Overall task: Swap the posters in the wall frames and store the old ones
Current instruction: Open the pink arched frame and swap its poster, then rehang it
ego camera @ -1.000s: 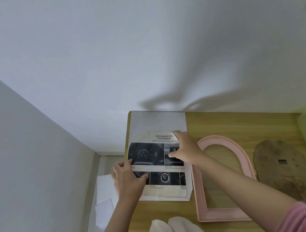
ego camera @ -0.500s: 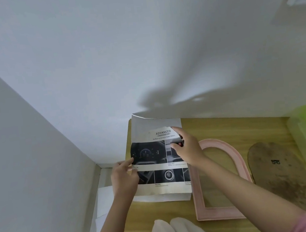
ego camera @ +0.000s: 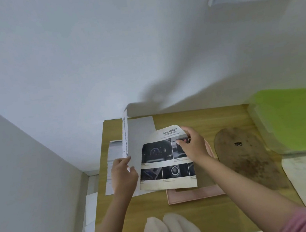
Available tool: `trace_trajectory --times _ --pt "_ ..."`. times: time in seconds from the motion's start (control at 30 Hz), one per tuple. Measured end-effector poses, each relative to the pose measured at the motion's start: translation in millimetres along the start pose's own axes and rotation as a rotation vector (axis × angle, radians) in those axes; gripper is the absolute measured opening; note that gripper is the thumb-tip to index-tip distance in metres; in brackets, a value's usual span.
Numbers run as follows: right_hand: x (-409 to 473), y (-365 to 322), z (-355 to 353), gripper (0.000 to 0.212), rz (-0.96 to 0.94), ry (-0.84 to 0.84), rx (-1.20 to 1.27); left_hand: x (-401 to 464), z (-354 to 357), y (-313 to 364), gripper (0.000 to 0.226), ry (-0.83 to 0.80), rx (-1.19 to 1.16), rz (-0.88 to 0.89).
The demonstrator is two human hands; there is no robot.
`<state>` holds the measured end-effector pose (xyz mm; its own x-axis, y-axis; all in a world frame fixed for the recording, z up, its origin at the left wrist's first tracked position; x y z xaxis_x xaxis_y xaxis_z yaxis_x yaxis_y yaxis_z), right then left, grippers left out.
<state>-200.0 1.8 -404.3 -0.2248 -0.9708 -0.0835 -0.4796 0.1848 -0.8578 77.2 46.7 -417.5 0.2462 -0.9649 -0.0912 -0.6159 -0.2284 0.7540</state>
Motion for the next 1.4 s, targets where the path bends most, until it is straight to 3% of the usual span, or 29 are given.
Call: trace_trajectory --times 0.2,0.37,0.67,0.77,0.93,1.03,1.17,1.4 --pt "3 11 5 0.048 0.035 -0.048 0.009 1 -2 -26 0.053 0.01 0.26 -0.138" --pt "1 27 -9 0.046 0.034 -0.063 -0.028 -1 12 -47 0.06 -0.105 0.565 -0.222" --pt "3 56 -31 0.049 0.036 -0.086 -0.112 1 18 -58 0.063 -0.152 0.678 -0.258" --pt "4 61 -36 0.047 0.022 -0.094 -0.164 -1 18 -52 0.061 -0.115 0.632 -0.242" --pt "6 72 -46 0.046 0.002 -0.136 -0.249 -21 32 -13 0.048 -0.01 0.314 -0.113" --pt "6 78 -50 0.044 -0.016 -0.165 -0.301 -40 58 14 0.047 -0.044 0.211 -0.018" --pt "5 78 -52 0.047 -0.057 -0.224 -0.346 -65 91 29 0.054 -0.134 0.161 0.014" --pt "-1 78 -52 0.063 -0.142 -0.301 -0.422 -87 122 20 0.089 -0.308 0.321 -0.025"
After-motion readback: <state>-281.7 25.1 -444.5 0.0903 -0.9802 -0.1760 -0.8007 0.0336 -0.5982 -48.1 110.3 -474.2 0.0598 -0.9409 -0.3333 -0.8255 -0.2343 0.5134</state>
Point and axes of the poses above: each hand's wrist, its own x-axis towards the middle knuckle, its own z-axis out of the palm, y = z × x, the point moved 10 cm from there along x, towards the middle knuckle, and after that the axes turned 1 degree about y, right-handed, at the moved point
